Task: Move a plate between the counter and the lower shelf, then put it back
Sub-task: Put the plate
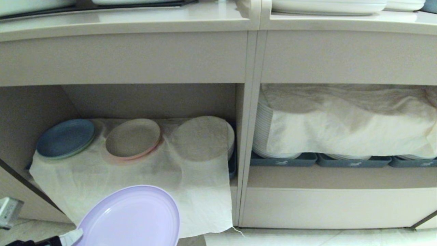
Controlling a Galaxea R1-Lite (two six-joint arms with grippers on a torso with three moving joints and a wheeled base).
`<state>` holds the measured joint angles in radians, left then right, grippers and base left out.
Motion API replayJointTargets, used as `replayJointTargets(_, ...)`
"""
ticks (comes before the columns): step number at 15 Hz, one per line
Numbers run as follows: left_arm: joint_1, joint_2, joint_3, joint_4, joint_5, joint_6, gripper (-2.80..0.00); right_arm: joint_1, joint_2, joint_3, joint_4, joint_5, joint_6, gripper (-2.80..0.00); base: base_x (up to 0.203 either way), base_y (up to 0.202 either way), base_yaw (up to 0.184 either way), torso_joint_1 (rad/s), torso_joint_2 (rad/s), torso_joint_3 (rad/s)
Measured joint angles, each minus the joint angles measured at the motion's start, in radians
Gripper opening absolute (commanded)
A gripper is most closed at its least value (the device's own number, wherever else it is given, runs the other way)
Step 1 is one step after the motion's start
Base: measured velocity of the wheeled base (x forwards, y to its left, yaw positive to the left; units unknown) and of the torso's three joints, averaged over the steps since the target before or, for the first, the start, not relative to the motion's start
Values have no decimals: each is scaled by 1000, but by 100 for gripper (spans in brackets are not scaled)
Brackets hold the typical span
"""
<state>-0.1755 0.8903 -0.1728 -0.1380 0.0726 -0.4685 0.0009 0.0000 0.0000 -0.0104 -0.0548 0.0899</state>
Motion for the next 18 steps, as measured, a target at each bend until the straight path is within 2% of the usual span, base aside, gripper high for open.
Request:
replayJointTargets(4,2,-35,-4,-4,-54,41,-280,0,0,0,0,0,0,-280,0,0,0,0,0,0)
replayJointTargets(18,-3,-23,-11,-1,-110,40,-280,0,0,0,0,0,0,-280,0,0,0,0,0,0)
